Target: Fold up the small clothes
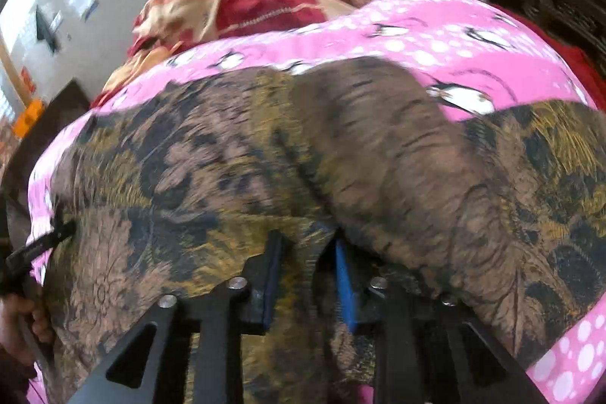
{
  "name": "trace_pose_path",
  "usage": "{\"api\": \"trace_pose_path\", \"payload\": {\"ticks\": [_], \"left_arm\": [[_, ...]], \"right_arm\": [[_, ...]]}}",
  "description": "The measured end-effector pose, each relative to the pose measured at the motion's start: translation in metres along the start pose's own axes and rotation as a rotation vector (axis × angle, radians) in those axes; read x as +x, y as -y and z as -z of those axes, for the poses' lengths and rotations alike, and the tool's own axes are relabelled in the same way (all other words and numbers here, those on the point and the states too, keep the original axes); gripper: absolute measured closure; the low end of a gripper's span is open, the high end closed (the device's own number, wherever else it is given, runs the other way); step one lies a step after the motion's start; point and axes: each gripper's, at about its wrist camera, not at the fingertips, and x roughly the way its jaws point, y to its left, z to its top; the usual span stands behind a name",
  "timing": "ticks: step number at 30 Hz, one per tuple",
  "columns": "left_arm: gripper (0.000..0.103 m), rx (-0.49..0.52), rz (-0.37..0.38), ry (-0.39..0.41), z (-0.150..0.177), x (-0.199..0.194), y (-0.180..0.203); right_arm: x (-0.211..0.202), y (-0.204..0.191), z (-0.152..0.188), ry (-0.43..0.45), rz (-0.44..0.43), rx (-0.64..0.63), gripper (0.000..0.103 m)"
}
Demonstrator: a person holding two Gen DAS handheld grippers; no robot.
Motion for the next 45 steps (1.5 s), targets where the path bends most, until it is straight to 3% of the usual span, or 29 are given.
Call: {"api": "trace_pose_path", "payload": {"ticks": [4, 6, 8, 9, 10, 11, 12, 14, 16, 18, 21, 24, 26, 29, 32, 35, 42, 44, 45], "left_arm": [[0.027, 0.010, 0.002, 0.080, 0.018, -0.038, -0.001], [0.027, -0.019, 0.037, 0.112, 0.035, -0.055, -0.001], [0.027, -0.024, 0.057, 0.104, 0.050, -0.056, 0.005], [0.027, 0.000, 0.051, 0.075, 0.055, -0.049, 0.010], [0.027, 0.050, 0.012, 0.017, 0.063, -0.034, 0.019], [0.027, 0.093, -0.029, 0.022, 0.066, -0.033, 0.026], [0.027, 0.118, -0.052, 0.036, 0.065, -0.038, 0.032], [0.027, 0.113, -0.017, 0.031, 0.063, -0.052, 0.037], [0.027, 0.099, 0.068, 0.047, 0.066, -0.069, 0.042], [0.027, 0.112, 0.113, 0.065, 0.077, -0.082, 0.050], [0.027, 0.145, 0.195, 0.006, 0.112, -0.087, 0.060], [0.023, 0.177, 0.208, -0.008, 0.136, -0.084, 0.063], [0.015, 0.196, 0.229, -0.004, 0.136, -0.086, 0.065], [0.010, 0.160, 0.278, -0.017, 0.136, -0.082, 0.060], [0.004, 0.166, 0.295, -0.021, 0.134, -0.078, 0.066], [0.004, 0.178, 0.270, -0.018, 0.132, -0.077, 0.070], [0.004, 0.160, 0.276, -0.011, 0.140, -0.082, 0.064], [0.004, 0.160, 0.276, -0.011, 0.140, -0.082, 0.063], [0.004, 0.160, 0.277, -0.011, 0.139, -0.082, 0.063]], "right_arm": [[-0.032, -0.017, 0.005, 0.048, 0.045, -0.074, 0.070], [-0.055, -0.034, 0.017, 0.091, -0.025, -0.118, 0.070], [-0.060, -0.043, 0.032, 0.078, -0.066, -0.140, 0.070], [-0.052, -0.050, 0.040, 0.047, -0.060, -0.152, 0.070], [-0.038, -0.053, 0.049, -0.007, -0.032, -0.162, 0.063], [-0.022, -0.055, 0.059, -0.069, 0.014, -0.176, 0.061], [-0.026, -0.059, 0.063, -0.015, 0.039, -0.204, 0.061], [-0.038, -0.066, 0.060, -0.031, 0.057, -0.213, 0.061], [-0.067, -0.064, 0.056, 0.034, 0.017, -0.193, 0.061], [-0.104, -0.045, 0.050, 0.125, -0.008, -0.161, 0.058], [-0.138, 0.001, 0.038, 0.211, 0.040, -0.092, 0.038], [-0.166, 0.088, 0.022, 0.269, 0.129, 0.092, 0.038], [-0.176, 0.157, 0.018, 0.285, 0.095, 0.294, 0.038], [-0.176, 0.232, 0.016, 0.285, 0.016, 0.520, 0.039], [-0.155, 0.286, 0.015, 0.262, -0.084, 0.695, 0.039], [-0.132, 0.310, 0.006, 0.259, -0.173, 0.803, 0.039], [-0.105, 0.321, -0.029, 0.203, -0.109, 0.789, 0.040], [-0.101, 0.321, -0.035, 0.215, -0.094, 0.770, 0.047], [-0.099, 0.324, -0.036, 0.225, -0.090, 0.775, 0.055]]}}
